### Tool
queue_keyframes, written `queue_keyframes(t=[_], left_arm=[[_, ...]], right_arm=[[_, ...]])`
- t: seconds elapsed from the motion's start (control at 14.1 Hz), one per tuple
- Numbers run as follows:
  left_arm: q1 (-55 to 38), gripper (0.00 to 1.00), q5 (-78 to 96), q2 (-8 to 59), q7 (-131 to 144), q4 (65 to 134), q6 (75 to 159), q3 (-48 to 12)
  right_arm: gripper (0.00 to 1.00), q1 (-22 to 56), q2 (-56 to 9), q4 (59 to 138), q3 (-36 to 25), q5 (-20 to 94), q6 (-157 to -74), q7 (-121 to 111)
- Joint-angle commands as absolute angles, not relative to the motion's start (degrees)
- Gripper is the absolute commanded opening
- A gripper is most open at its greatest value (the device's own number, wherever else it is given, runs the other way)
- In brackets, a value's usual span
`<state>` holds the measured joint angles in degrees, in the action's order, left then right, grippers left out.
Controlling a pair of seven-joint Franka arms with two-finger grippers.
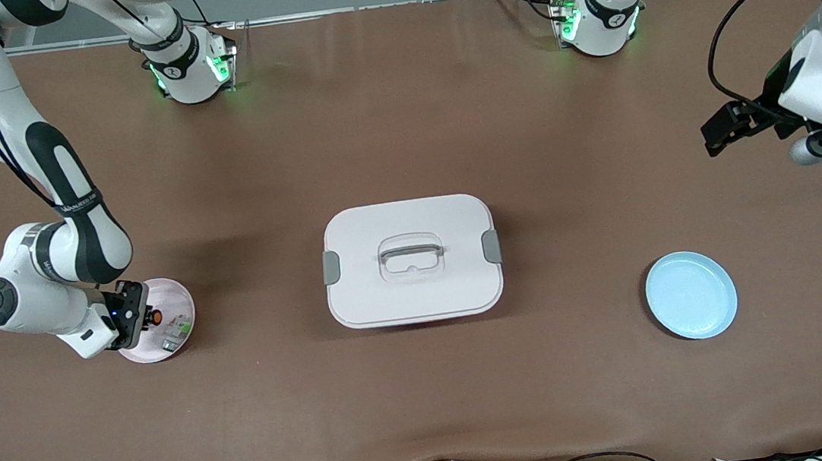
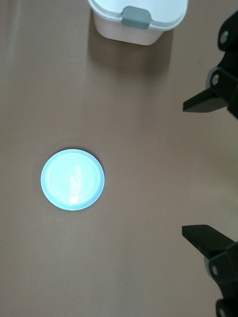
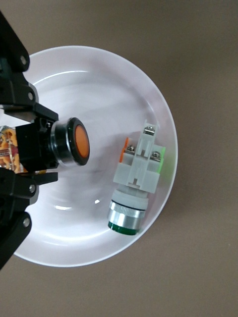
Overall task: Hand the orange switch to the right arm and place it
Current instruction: 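Carry the switch to the white plate while the left gripper withdraws, then lower the switch onto the white plate and open the right gripper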
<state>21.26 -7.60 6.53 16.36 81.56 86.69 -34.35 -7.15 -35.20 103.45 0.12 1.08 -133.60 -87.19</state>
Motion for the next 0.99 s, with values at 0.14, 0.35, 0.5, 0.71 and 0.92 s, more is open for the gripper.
queue_keyframes(t=[0.14, 0.35, 0.5, 0.71, 0.92], left_arm=[[13.58, 1.0, -8.0, 2.12, 5.99, 83.05, 85.78, -24.13], [3.97, 1.0, -5.2, -0.78, 5.71, 85.34, 84.12, -12.24], [1.86, 1.0, -4.75, -1.75, 5.63, 86.57, 83.5, -9.07], [0.79, 1.0, -4.48, -2.72, 4.83, 86.92, 83.5, -7.56], [0.79, 1.0, -3.17, -2.64, 5.27, 86.14, 84.02, -8.26]], right_arm=[[0.01, -7.38, -35.42, 104.68, 0.62, 0.18, -135.35, -87.8], [0.07, -7.29, -35.68, 104.77, 0.62, 0.26, -135.96, -87.19], [0.12, -7.29, -35.68, 104.77, 0.62, 0.26, -135.79, -87.19], [0.46, -7.21, -35.68, 104.68, 0.62, 0.26, -135.79, -87.19], [1.0, -7.29, -35.6, 104.5, 0.53, 0.18, -135.88, -87.28]])
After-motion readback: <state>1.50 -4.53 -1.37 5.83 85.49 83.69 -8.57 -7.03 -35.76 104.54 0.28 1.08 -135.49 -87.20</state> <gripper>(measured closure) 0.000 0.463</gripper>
